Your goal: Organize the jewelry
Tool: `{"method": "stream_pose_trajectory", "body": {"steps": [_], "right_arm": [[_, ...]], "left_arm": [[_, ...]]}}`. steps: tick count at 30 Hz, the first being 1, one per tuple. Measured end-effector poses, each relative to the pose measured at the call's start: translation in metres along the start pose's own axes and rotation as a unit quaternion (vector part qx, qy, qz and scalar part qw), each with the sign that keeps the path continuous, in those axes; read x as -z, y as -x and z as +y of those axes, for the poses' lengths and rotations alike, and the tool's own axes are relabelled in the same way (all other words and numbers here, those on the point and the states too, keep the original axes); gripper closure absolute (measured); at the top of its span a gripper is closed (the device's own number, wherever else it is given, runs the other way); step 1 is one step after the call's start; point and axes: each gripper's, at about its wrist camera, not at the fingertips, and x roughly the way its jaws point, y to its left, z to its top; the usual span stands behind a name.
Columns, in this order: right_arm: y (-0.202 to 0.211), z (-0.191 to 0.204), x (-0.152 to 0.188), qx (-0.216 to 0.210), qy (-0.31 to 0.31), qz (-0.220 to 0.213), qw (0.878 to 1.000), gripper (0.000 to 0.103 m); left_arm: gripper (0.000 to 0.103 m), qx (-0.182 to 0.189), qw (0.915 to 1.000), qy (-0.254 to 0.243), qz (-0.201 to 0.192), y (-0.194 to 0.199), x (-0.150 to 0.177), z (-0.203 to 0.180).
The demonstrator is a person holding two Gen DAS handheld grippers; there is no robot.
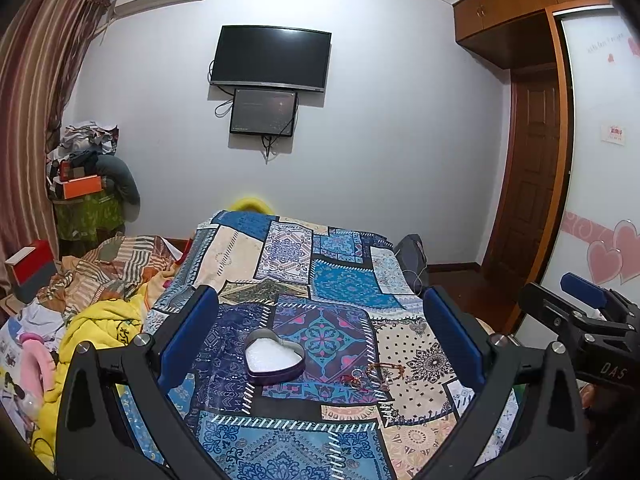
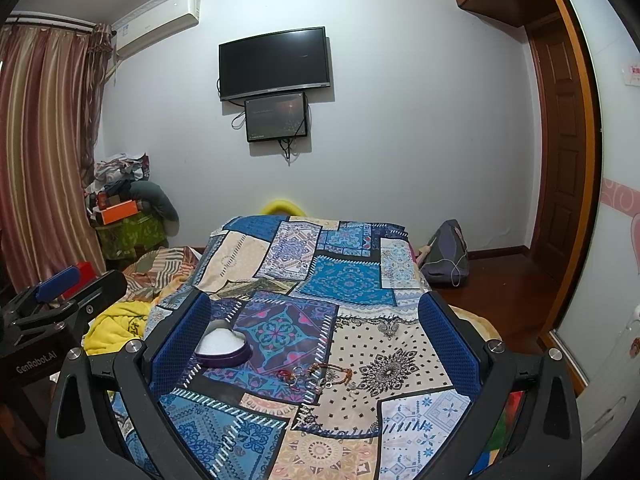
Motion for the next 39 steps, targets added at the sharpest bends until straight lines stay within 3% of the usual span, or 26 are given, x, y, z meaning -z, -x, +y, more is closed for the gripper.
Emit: {"method": "stream_pose_trajectory", "body": {"steps": [39], "right_arm": [[-0.010, -0.003, 0.005, 0.000, -0.003, 0.013, 1.000, 0.000]], "left_arm": [[0.000, -0.003, 0.9999, -0.007, 0.009, -0.009, 0.004, 0.003]]}}
